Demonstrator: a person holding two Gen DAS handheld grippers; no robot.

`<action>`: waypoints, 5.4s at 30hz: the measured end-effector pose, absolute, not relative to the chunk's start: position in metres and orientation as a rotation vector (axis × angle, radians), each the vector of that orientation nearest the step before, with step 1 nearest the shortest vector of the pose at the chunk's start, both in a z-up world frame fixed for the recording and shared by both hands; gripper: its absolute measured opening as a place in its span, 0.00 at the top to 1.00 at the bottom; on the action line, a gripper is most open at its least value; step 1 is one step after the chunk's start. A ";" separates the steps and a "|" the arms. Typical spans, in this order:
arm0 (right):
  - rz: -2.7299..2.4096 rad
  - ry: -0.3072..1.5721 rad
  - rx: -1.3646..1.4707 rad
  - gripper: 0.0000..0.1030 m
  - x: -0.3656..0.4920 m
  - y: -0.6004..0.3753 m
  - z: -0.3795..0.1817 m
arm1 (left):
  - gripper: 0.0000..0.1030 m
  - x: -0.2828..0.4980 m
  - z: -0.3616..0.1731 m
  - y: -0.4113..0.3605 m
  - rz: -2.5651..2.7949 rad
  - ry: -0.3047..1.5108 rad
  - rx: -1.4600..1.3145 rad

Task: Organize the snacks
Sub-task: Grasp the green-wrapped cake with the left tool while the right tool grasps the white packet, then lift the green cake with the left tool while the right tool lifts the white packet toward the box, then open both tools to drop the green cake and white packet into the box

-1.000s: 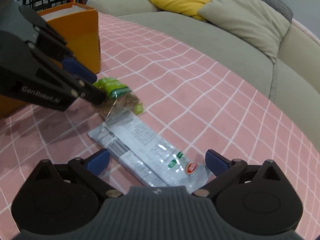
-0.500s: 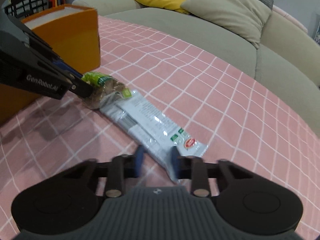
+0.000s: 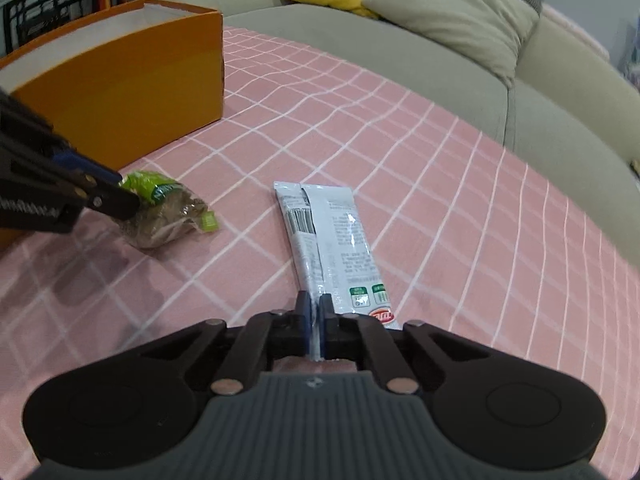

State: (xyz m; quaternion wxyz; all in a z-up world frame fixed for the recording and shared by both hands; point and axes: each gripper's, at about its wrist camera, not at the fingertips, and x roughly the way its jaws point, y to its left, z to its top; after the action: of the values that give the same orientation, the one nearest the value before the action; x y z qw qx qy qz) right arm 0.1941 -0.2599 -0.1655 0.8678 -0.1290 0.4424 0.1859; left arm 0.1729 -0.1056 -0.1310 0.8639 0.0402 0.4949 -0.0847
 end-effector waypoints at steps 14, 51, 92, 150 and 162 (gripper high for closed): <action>0.154 1.046 0.101 1.00 0.094 -0.242 -0.160 | 0.79 0.109 -0.132 -0.097 -0.226 1.105 0.000; 0.187 0.898 0.071 0.43 0.097 -0.251 -0.177 | 0.52 0.109 -0.161 -0.074 -0.281 1.173 -0.370; 0.219 0.808 0.082 0.58 0.055 -0.236 -0.121 | 0.64 0.076 -0.093 -0.074 -0.246 1.043 -0.151; 0.528 1.077 0.005 0.58 0.297 -0.016 -0.084 | 0.64 0.208 -0.084 0.091 -0.110 1.026 0.243; 0.521 1.139 -0.031 0.54 0.311 0.001 -0.098 | 0.62 0.217 -0.092 0.096 -0.079 1.048 0.240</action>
State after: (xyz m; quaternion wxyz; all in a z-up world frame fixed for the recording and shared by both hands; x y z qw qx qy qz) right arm 0.3107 0.0007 -0.0982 0.8101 -0.0143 0.5330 0.2439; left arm 0.2168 0.0963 -0.0918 0.8583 0.1143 0.4988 -0.0377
